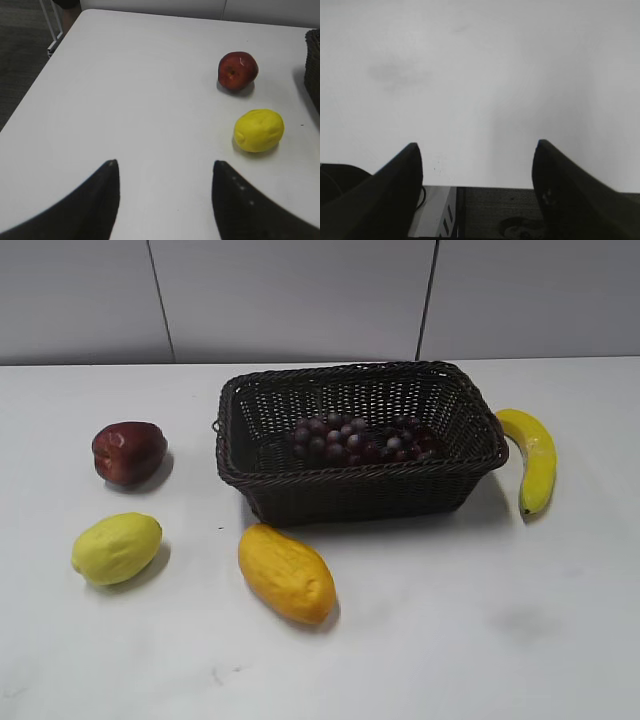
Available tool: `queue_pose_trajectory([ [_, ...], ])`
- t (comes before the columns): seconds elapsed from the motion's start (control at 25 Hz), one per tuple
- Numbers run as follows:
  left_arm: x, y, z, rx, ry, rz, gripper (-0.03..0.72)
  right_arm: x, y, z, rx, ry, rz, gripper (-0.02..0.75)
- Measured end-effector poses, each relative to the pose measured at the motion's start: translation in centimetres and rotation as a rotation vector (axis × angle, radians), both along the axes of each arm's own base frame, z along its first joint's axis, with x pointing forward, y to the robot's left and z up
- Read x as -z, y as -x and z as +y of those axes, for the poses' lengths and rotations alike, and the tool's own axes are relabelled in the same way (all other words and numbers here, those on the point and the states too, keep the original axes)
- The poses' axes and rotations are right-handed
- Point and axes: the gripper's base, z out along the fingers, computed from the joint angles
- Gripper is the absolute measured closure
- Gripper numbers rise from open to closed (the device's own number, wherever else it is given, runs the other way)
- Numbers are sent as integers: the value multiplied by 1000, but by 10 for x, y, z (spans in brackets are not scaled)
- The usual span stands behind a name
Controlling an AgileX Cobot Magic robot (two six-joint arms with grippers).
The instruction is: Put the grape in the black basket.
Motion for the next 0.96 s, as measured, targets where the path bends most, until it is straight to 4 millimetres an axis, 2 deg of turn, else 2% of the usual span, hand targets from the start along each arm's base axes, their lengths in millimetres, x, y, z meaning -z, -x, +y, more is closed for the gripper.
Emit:
queue_pose_trajectory([
  [0.28, 0, 0, 0, 0, 0, 0, 136, 20, 75, -3, 11, -60, -84, 218],
  [0.4, 0, 0, 0, 0, 0, 0, 136, 17, 100, -6, 9, -75, -189, 218],
  [0.68, 0, 0, 0, 0, 0, 0, 136, -6, 145, -10, -3, -111, -516, 218],
  [0.96, 0, 0, 0, 0, 0, 0, 136, -9, 183, -14, -72, -87, -745, 218],
])
